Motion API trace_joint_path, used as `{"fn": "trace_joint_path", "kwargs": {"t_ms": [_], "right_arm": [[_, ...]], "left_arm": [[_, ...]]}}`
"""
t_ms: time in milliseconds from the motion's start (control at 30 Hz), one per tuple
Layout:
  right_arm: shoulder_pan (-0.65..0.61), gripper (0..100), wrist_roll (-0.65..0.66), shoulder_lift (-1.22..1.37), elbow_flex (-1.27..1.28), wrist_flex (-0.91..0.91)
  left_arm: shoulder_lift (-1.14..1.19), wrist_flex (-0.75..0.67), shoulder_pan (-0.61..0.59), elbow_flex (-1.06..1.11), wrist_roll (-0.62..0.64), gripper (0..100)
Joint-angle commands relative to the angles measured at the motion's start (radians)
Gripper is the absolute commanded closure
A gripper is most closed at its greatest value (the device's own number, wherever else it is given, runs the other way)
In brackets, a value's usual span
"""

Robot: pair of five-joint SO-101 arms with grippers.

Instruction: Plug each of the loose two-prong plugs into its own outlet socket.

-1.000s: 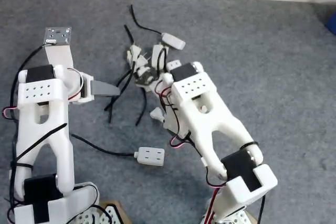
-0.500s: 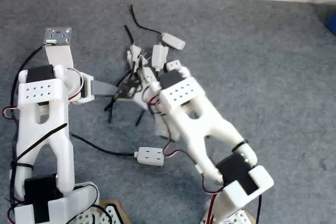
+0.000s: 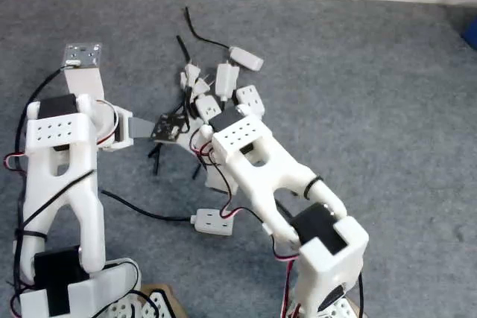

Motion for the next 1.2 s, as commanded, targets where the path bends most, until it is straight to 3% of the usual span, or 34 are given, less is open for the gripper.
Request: {"fn": "trace_joint_path", "kwargs": {"t_ms": [0, 467, 1000, 1167], "right_arm": [[0.028, 75.2, -0.064, 0.013, -0.033, -0.053], [0.081, 75.3, -0.218, 0.022, -0.027, -0.074], [0.027, 75.6, -0.238, 0.022, 0.004, -0.041], [0.008, 90.3, -0.227, 0.024, 0.039, -0.059]], "left_arm": [[-0.002, -0.012, -0.004, -0.008, -0.005, 49], [-0.002, -0.012, -0.004, -0.008, -0.005, 49], [-0.002, -0.012, -0.004, -0.008, -0.005, 49], [-0.002, -0.011, -0.004, -0.008, -0.005, 49]]}}
